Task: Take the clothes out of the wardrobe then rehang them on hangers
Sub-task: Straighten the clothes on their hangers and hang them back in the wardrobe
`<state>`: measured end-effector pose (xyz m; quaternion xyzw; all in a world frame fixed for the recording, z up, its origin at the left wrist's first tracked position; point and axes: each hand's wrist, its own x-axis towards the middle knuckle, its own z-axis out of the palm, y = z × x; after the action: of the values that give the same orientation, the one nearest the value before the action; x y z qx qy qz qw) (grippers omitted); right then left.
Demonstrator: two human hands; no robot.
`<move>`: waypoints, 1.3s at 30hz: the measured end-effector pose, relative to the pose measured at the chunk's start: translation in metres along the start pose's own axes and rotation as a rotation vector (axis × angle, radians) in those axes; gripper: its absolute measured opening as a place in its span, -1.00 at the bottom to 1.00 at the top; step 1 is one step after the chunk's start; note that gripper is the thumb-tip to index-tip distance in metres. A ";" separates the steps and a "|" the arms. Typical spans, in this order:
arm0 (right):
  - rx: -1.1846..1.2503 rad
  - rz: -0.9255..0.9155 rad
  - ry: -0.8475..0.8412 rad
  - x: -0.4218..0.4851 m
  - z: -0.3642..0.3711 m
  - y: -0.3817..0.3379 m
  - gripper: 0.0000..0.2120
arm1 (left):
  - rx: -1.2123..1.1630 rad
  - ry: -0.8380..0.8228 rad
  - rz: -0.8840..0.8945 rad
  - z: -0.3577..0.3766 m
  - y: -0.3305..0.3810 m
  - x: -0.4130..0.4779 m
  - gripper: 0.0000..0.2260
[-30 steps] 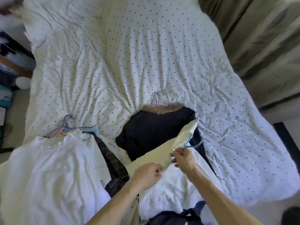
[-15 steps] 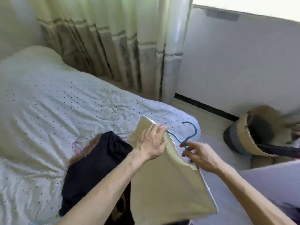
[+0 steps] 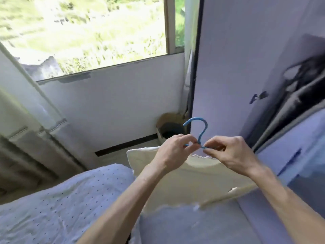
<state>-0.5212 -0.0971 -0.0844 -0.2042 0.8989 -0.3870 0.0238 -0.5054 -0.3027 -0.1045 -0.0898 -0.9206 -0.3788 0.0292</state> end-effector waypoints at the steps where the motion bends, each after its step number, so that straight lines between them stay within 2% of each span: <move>1: -0.007 0.034 0.057 -0.009 -0.015 0.011 -0.94 | -0.003 -0.016 0.039 0.013 0.012 0.011 -0.92; 3: -0.048 0.093 0.205 -0.027 -0.043 0.034 -0.90 | 0.008 -0.038 0.123 0.037 0.035 0.031 -0.90; 7: -0.177 0.252 0.443 -0.066 -0.099 0.079 -0.70 | 0.039 -0.084 0.267 0.073 0.077 0.071 -0.89; 10: -0.324 0.427 0.460 -0.097 -0.134 0.111 -0.52 | 0.028 -0.133 0.371 0.091 0.107 0.104 -0.89; 13: -0.331 0.612 0.497 -0.125 -0.154 0.133 -0.49 | 0.007 -0.147 0.532 0.104 0.139 0.132 -0.85; 17: -0.346 0.691 0.639 -0.153 -0.166 0.142 -0.46 | -0.016 -0.217 0.688 0.119 0.172 0.157 -0.81; 20: -0.401 0.744 0.617 -0.166 -0.169 0.142 -0.55 | -0.040 -0.265 0.748 0.132 0.191 0.173 -0.79; 24: -0.424 0.786 0.612 -0.179 -0.166 0.130 -0.64 | -0.109 -0.297 0.765 0.149 0.207 0.192 -0.87; 27: -0.311 0.793 0.617 -0.189 -0.160 0.113 -0.78 | -0.130 -0.369 0.768 0.161 0.213 0.205 -0.88; 29: -0.255 0.855 0.525 -0.194 -0.158 0.102 -0.92 | -0.082 -0.424 0.803 0.172 0.217 0.210 -0.87; 33: -0.101 0.943 0.384 -0.197 -0.144 0.083 -0.94 | -0.053 -0.612 0.792 0.197 0.223 0.210 -0.80; 39: 0.079 1.077 0.410 -0.197 -0.110 0.082 -0.93 | 0.126 -0.927 0.709 0.233 0.213 0.209 -0.80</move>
<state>-0.3912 0.1047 -0.0881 0.3622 0.8472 -0.3854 0.0504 -0.6673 0.0397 -0.0970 -0.5464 -0.7720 -0.2118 -0.2462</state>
